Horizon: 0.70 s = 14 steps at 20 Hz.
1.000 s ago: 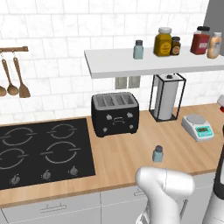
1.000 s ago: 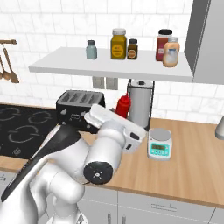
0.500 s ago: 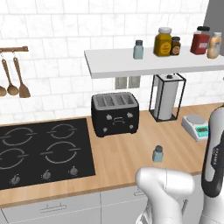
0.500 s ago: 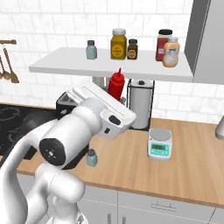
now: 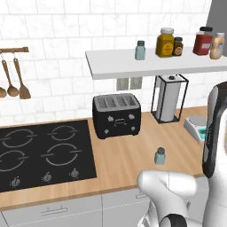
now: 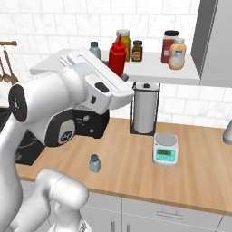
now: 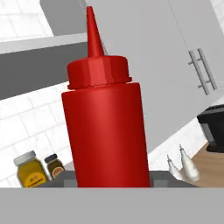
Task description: Put the shaker and condiment bottle from the counter next to their counterparts in the cabinet.
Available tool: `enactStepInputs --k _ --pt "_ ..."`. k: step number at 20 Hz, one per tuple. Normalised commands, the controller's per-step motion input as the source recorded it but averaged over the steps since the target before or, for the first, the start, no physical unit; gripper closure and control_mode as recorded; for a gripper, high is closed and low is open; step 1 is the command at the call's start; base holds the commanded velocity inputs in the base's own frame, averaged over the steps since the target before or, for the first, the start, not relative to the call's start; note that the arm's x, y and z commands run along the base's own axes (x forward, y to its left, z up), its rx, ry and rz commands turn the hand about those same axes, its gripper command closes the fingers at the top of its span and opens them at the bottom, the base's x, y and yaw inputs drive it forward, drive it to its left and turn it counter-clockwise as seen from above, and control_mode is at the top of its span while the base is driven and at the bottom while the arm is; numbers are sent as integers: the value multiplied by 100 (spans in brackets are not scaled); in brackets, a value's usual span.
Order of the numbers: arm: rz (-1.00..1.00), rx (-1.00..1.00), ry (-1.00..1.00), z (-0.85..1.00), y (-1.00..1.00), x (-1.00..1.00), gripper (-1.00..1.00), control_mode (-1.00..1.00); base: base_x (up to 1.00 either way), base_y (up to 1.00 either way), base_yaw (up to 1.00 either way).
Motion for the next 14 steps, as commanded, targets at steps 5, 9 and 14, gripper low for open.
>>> enactStepInputs --k 5,9,14 --pt "-2 -19 5 -1 46 0 100 -100 0 0 0" --pt "-9 -5 7 0 -1 24 100 -100 0 0 0" --pt "-9 -1 25 -1 0 54 100 -100 0 0 0"
